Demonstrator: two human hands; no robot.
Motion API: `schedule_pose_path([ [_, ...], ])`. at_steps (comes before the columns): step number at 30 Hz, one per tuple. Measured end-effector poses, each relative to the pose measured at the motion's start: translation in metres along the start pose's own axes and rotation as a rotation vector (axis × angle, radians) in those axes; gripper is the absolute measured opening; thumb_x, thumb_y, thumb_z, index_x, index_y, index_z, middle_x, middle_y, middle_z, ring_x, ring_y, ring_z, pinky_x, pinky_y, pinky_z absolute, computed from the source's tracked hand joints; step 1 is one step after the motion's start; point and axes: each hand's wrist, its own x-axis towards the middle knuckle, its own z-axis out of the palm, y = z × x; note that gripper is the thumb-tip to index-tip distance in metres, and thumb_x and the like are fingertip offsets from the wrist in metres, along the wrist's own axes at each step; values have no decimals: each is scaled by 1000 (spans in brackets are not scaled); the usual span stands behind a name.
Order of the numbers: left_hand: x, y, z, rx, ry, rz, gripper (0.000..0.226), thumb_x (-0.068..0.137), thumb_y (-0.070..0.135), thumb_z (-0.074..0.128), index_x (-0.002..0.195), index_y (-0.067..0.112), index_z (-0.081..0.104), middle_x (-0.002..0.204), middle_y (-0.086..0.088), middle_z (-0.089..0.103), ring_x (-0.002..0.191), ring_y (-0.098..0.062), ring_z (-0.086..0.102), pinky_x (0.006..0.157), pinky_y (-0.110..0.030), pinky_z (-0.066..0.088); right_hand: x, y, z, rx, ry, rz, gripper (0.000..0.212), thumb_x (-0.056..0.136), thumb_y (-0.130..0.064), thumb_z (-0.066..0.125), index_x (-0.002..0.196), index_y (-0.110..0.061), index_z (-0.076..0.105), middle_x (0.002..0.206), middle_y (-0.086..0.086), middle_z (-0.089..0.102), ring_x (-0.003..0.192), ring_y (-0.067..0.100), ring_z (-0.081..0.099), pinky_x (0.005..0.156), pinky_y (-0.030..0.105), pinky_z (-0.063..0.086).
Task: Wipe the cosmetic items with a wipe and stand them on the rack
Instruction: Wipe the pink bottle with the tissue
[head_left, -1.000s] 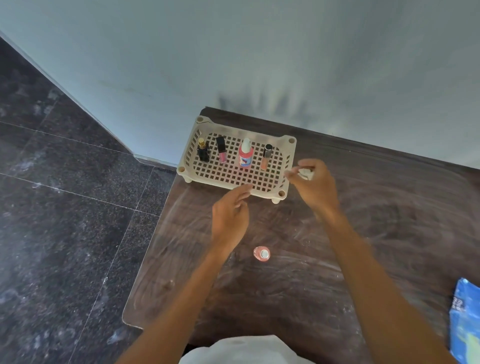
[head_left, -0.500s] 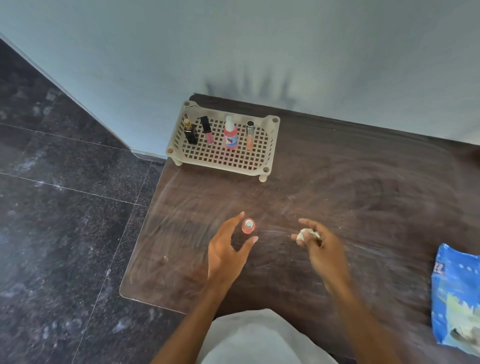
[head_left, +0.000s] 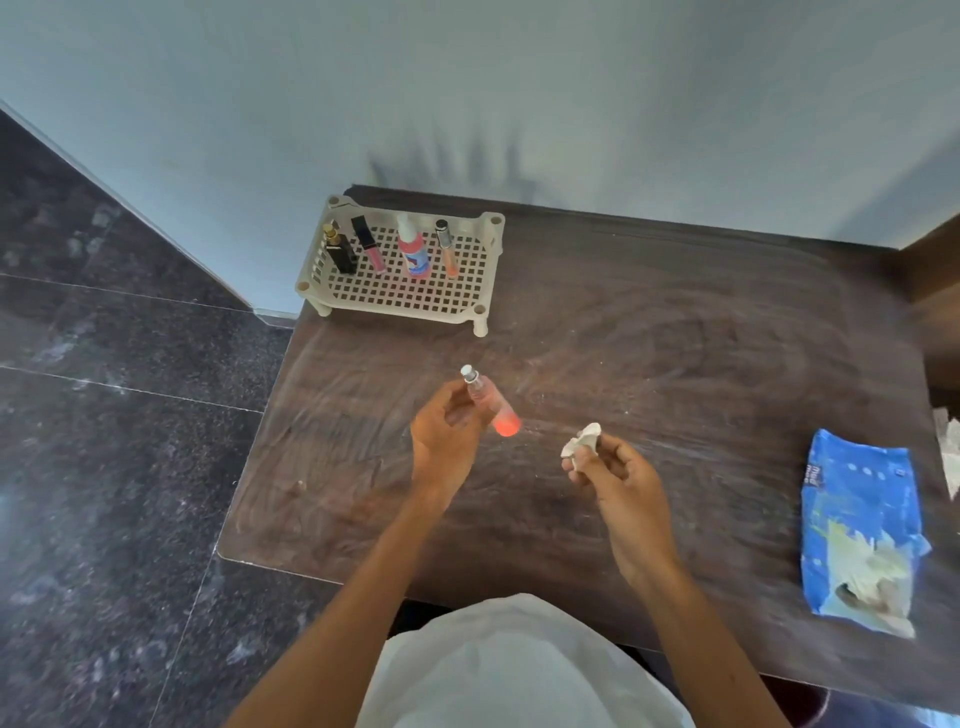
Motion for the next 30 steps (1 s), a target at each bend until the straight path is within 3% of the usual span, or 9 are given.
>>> schedule_pose_path([
  [2,-12,10,14,-132,-88,-37,22,88,17,76,109,22,71,101,5,77,98,-10,73,87,-25,56,-2,-7,-7,70,-1,-27,15,98,-28,62,97,-17,72,90,3,74,83,13,65,88,33,53],
  [4,-26,18,27,-221,-164,-70,23,90,16,72,114,18,70,106,-2,77,101,-17,73,91,-33,57,-5,-17,-14,62,19,-89,24,101,-32,55,97,-15,72,93,-1,74,89,13,67,90,33,52],
  [8,-52,30,51,-321,-290,-122,34,90,28,66,121,14,68,114,-10,74,105,-28,72,94,-40,57,-8,-38,-28,-348,119,-438,19,100,-31,57,108,-27,74,103,-14,72,96,-1,65,82,15,50],
  [12,-67,42,70,-382,-334,-145,36,91,29,63,123,14,67,117,-10,74,108,-27,71,96,-40,56,-11,-49,-33,-505,86,-666,18,96,-29,63,108,-23,76,101,-14,72,94,-1,65,77,15,53],
  [16,-71,49,81,-417,-267,-174,41,88,31,65,122,8,68,111,-12,75,101,-24,72,93,-36,57,-29,-43,-46,-482,101,-686,32,89,-45,61,109,-26,76,98,-21,72,92,-1,66,77,16,53],
  [19,-77,49,87,-399,-253,-186,43,86,32,65,121,7,69,106,-12,75,95,-23,71,83,-30,58,-36,-32,-57,-543,133,-722,26,86,-31,72,108,-19,77,99,-10,76,90,2,69,80,18,55],
  [23,-88,50,94,-436,-315,-235,36,92,30,62,119,7,70,109,-15,74,98,-23,70,85,-30,56,-28,-46,-52,-450,146,-689,16,90,-20,72,105,-21,78,97,-14,74,90,-3,68,78,11,53],
  [27,-91,56,99,-521,-309,-301,30,102,23,52,120,7,69,117,-19,71,102,-23,69,87,-34,56,-16,-64,-45,-378,124,-636,14,92,-18,70,103,-20,78,95,-14,75,89,-4,69,80,19,57],
  [30,-88,63,103,-560,-284,-306,30,105,22,47,121,8,67,108,-16,72,95,-23,68,82,-37,57,-21,-61,-51,-395,105,-640,15,91,-22,71,105,-20,78,96,-13,75,89,-3,69,79,17,57],
])
